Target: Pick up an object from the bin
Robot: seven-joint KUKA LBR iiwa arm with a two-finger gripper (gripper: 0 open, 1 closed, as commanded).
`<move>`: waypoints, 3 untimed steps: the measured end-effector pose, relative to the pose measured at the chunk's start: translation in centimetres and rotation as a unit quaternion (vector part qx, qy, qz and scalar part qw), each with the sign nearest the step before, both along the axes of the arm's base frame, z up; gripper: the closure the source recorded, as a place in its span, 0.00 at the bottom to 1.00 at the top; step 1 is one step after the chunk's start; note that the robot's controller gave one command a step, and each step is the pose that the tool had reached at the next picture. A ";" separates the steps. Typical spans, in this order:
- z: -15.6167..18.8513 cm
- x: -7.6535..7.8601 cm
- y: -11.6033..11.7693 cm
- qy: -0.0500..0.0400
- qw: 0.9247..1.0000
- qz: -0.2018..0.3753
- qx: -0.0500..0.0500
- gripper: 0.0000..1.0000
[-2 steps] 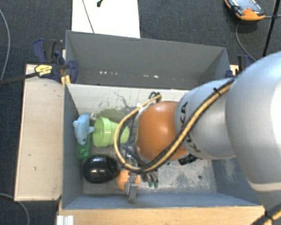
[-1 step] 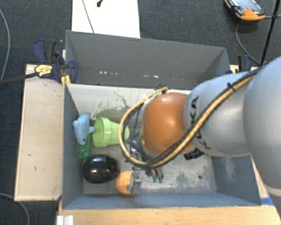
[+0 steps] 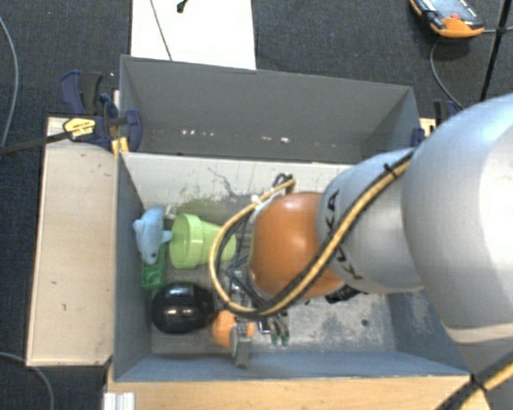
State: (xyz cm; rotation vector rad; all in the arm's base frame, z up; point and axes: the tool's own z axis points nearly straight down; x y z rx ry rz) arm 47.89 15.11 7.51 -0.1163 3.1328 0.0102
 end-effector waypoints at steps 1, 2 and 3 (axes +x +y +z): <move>0.1 -0.1 1.7 0.001 1.000 -0.016 -0.001 1.00; 0.1 -0.1 1.7 0.001 1.000 -0.016 -0.001 1.00; 0.2 -0.1 1.7 0.000 1.000 -0.017 -0.001 1.00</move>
Offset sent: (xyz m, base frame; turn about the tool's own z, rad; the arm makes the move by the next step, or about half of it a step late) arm 0.0000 0.0000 0.0000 0.0000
